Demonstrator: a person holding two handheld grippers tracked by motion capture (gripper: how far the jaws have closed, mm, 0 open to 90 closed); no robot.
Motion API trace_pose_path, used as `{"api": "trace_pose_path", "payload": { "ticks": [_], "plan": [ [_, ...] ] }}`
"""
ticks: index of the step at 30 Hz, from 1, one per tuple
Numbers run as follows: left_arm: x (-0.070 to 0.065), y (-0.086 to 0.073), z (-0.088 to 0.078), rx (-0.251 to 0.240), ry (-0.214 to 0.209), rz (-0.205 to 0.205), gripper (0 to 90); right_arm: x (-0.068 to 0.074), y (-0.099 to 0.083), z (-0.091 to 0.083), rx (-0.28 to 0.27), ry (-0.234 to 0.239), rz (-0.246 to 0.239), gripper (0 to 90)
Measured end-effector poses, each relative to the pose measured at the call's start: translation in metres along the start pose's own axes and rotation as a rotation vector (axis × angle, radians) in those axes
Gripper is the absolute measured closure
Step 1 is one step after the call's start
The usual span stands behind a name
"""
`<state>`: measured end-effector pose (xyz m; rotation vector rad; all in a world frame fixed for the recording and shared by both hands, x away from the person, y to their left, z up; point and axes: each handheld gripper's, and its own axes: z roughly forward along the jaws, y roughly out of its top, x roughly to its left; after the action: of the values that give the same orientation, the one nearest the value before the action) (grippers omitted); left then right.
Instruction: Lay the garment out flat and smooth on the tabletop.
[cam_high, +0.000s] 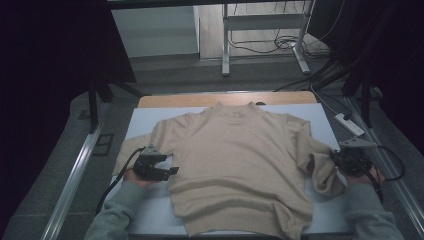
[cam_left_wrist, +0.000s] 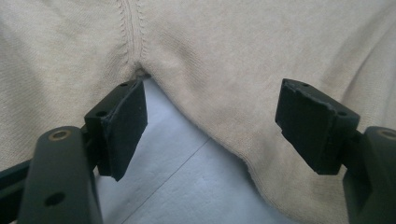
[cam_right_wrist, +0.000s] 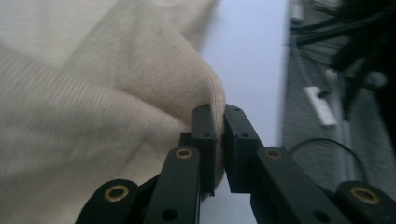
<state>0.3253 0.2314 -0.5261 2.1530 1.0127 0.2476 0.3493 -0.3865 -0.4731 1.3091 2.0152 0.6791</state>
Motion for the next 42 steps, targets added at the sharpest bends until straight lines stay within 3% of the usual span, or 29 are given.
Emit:
{"api": "trace_pose_path", "payload": {
  "ticks": [10, 12, 13, 17, 20, 22, 24, 26, 29, 32, 36, 39, 42],
  "plan": [
    [0.000, 0.000, -0.001, -0.001, 0.002, 0.000, 24.6, -0.054, -0.006, -0.012, -0.024, -0.221, 0.093, 81.9],
    [0.000, 0.000, -0.001, -0.001, 0.003, -0.001, 24.6, -0.055, -0.009, -0.008, -0.016, -0.226, 0.101, 73.5],
    [0.000, 0.000, -0.001, -0.002, 0.003, -0.001, 24.6, -0.054, -0.011, -0.006, -0.008, -0.225, 0.096, 64.0],
    [0.000, 0.000, -0.001, -0.001, 0.005, 0.000, 24.6, -0.041, -0.006, -0.013, -0.079, -0.158, 0.099, 50.2],
    [-0.001, 0.000, -0.001, -0.002, 0.006, 0.000, 24.6, -0.025, 0.000, -0.020, -0.098, -0.045, 0.083, 47.9],
    [-0.001, 0.000, -0.001, 0.001, 0.006, 0.005, 24.6, -0.011, 0.001, -0.023, -0.088, 0.055, 0.085, 45.6],
    [-0.001, 0.000, -0.002, 0.001, 0.007, 0.007, 24.6, 0.005, 0.000, -0.023, -0.070, 0.121, 0.082, 43.6],
    [-0.001, 0.000, -0.002, 0.001, 0.007, 0.005, 24.6, 0.022, -0.002, -0.021, -0.031, 0.150, 0.042, 42.3],
    [-0.001, 0.000, -0.002, 0.000, 0.007, 0.007, 24.6, 0.038, -0.010, -0.016, 0.036, 0.123, -0.004, 44.6],
    [-0.002, 0.000, -0.002, -0.001, 0.006, 0.008, 24.5, 0.042, -0.022, -0.019, 0.080, 0.060, -0.015, 55.6],
    [-0.001, 0.000, 0.000, 0.002, 0.003, 0.002, 24.6, 0.030, -0.042, -0.026, 0.122, 0.018, -0.023, 77.7],
    [-0.001, 0.000, -0.001, 0.000, 0.005, 0.004, 24.6, 0.018, -0.049, -0.033, 0.111, -0.003, 0.006, 81.5],
    [-0.001, 0.000, -0.001, -0.004, 0.005, 0.001, 24.7, 0.008, -0.052, -0.036, 0.118, -0.069, -0.010, 81.9]
  ]
}}
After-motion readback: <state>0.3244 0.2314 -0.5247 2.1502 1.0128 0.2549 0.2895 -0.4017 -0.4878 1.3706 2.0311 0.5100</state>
